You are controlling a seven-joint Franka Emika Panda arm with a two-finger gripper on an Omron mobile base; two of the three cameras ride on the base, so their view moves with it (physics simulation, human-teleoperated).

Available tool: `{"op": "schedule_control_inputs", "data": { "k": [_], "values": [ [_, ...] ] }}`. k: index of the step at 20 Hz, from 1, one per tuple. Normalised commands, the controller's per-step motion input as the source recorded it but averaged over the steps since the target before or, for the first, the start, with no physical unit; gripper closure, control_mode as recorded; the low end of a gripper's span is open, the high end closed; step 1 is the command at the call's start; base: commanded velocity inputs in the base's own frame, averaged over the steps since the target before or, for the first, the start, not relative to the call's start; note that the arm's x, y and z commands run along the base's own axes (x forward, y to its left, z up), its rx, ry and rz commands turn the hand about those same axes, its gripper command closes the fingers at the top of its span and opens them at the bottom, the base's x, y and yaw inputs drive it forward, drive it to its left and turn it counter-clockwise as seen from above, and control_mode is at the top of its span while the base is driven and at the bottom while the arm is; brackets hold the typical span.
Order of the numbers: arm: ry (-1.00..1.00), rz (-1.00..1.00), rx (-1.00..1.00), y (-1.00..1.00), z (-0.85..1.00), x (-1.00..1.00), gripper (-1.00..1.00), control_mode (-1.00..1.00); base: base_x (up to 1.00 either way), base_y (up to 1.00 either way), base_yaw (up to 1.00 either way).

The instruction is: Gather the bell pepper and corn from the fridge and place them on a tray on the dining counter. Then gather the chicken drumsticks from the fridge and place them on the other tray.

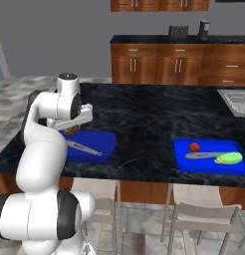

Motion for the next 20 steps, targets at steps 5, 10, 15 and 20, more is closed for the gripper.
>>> {"op": "schedule_control_inputs", "data": {
  "k": [5,10,15,20],
  "values": [
    [0.0,0.12,0.0,0.0,0.02,0.12,1.0,-1.0,0.0,0.0,0.0],
    [0.08,0.09,0.0,-0.04,0.26,-0.03,1.0,-1.0,0.0,0.0,0.0],
    [-0.01,0.19,-0.06,-0.37,0.02,-0.1,1.0,-1.0,0.0,0.0,0.0],
    [-0.01,0.28,-0.12,-0.27,0.0,0.0,1.0,-1.0,0.0,0.0,0.0]
  ]
}}
